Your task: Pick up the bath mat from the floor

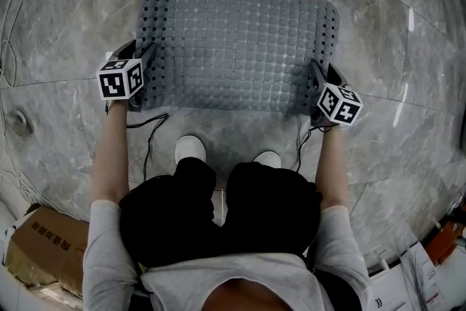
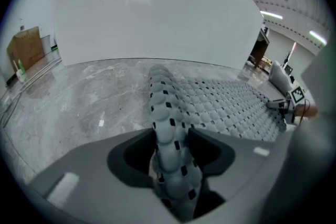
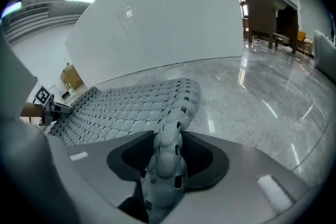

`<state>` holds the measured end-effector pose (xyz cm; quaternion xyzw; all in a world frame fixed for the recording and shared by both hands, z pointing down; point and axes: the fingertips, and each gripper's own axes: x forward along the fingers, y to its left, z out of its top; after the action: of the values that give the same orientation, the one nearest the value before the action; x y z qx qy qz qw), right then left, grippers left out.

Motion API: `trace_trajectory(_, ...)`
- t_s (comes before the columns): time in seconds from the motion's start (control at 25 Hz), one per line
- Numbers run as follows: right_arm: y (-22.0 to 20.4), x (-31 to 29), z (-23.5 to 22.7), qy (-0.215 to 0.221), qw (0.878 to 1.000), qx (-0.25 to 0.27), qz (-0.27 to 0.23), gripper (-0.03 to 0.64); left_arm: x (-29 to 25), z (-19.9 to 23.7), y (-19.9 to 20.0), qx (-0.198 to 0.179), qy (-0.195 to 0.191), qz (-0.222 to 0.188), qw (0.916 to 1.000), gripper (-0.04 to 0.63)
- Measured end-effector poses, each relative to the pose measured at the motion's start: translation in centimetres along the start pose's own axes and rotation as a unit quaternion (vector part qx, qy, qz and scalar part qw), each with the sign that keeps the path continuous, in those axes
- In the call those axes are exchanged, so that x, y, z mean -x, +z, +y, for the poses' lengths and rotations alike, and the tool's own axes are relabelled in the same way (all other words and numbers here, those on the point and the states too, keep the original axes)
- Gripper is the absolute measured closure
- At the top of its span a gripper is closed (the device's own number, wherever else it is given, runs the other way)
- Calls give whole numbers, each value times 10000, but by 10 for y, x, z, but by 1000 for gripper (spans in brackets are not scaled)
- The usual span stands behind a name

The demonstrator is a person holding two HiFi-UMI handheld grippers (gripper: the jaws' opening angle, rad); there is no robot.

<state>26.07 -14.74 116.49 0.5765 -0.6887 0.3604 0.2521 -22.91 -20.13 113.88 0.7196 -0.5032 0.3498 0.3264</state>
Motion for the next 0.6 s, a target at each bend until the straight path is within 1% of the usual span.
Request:
trace_trajectory(0.2,4,2,13,49,9996,291,-5,524,4,-11,4,-15,-5,71,10000,473)
trace_trajectory(0.28,6,4,18,-25,9988,479,9,557,4,-17,5,-145,23,141,9998,506)
trace_trajectory(0.36,7,5,20,-76,9982,594,8,566,4,-21,4,-377,132,229,9989,522)
trace_trajectory(0.44,9,8,22,-63,9983,580,-44,571,5,-24,5,-543,237,259,9979,531)
trace_trajectory(0.52,12,12,24,-45,9984,543,-142,575,9,-27,7,-626,263,177,9975,538)
trace_trajectory(0.6,16,17,27,-17,9984,507,-242,578,16,-30,12,-657,187,23,9977,548)
